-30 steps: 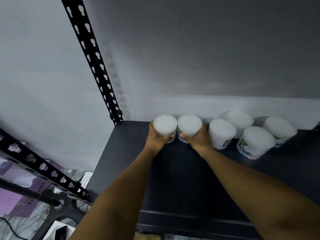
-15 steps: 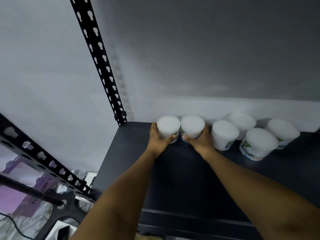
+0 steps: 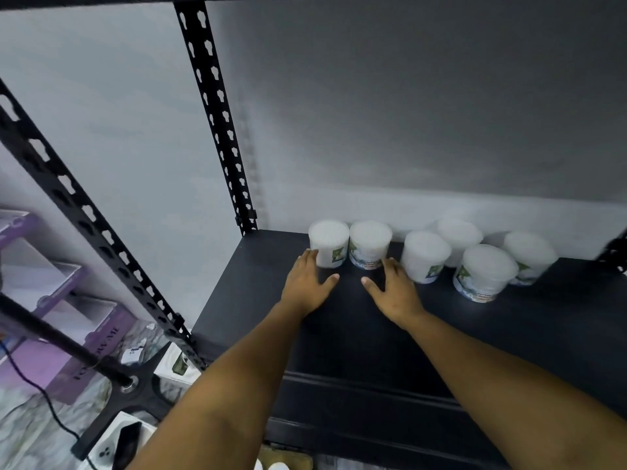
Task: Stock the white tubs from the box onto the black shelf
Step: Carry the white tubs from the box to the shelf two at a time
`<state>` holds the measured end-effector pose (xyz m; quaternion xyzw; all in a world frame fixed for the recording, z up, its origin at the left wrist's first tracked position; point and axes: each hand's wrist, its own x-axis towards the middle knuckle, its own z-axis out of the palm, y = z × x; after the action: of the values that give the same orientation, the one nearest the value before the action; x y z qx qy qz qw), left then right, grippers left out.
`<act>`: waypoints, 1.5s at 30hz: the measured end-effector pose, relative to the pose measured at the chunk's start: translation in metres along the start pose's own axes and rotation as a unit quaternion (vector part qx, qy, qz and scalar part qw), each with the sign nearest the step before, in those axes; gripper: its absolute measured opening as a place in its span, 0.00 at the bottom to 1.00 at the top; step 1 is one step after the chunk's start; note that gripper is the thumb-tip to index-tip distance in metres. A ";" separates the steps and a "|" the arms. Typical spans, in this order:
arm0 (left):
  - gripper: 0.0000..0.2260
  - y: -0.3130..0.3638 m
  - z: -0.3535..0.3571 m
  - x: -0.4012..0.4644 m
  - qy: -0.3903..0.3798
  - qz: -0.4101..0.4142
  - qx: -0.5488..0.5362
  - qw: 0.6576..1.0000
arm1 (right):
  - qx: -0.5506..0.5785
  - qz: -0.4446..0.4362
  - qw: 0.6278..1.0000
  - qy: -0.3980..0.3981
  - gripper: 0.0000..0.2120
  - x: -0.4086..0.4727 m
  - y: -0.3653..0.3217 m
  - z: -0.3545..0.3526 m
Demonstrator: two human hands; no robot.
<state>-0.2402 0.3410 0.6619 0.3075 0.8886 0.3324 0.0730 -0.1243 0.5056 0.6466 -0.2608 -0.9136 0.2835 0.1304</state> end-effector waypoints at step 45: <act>0.31 0.001 0.021 -0.326 -0.065 -0.103 0.180 0.976 | -0.144 -0.083 0.968 -0.188 0.35 -0.287 -0.003 0.005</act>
<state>0.0281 0.1594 0.6216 0.2433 0.9542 0.1366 0.1082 0.1110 0.3435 0.6186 -0.1420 -0.9713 0.1812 -0.0600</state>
